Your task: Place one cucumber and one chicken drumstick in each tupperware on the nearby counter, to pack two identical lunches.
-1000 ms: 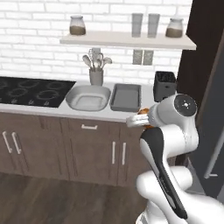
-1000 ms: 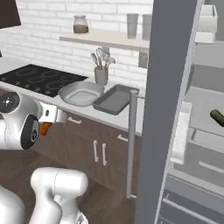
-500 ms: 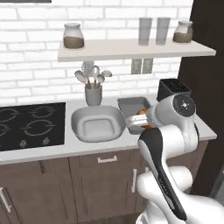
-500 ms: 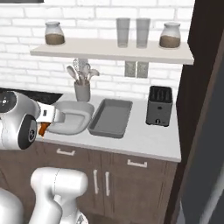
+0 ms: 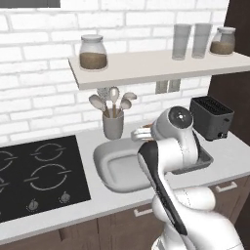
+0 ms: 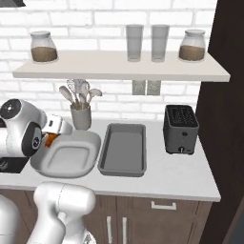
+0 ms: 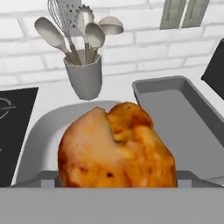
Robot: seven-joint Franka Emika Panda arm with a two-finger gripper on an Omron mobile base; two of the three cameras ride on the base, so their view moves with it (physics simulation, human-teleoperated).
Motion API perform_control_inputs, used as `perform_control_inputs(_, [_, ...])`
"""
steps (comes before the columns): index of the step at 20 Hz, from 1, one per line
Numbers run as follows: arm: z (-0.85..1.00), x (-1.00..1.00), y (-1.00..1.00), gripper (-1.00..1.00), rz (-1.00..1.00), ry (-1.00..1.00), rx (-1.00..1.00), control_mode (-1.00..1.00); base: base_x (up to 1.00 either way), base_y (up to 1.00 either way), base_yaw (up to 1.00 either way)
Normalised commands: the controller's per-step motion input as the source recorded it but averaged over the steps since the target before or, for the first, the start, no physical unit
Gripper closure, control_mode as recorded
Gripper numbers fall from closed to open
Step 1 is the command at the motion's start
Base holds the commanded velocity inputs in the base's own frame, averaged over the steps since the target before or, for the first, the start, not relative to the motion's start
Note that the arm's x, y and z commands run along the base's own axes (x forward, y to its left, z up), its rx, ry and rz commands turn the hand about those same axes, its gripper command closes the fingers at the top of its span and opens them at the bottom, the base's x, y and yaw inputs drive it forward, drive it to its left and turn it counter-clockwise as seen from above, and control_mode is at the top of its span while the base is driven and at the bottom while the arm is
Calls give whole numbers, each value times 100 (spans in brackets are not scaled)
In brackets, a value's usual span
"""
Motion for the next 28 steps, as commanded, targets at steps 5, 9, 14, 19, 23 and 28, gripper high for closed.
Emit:
perform_control_inputs(5, [-100,52,7,100,-10,23,1,-100,0,0,0])
perform_control_inputs(9, [-94,58,8,100,-7,11,3,-100,0,0,0])
perform_control_inputs(14, [-84,68,20,100,-5,8,1,-100,0,0,0])
perform_control_inputs(19, [-56,87,25,-100,-5,2,0,-100,0,0,0])
perform_control_inputs(23, [-4,41,0,-100,-2,3,0,-100,0,0,0])
perform_control_inputs(28, [35,4,0,-100,-1,13,1,-100,0,0,0])
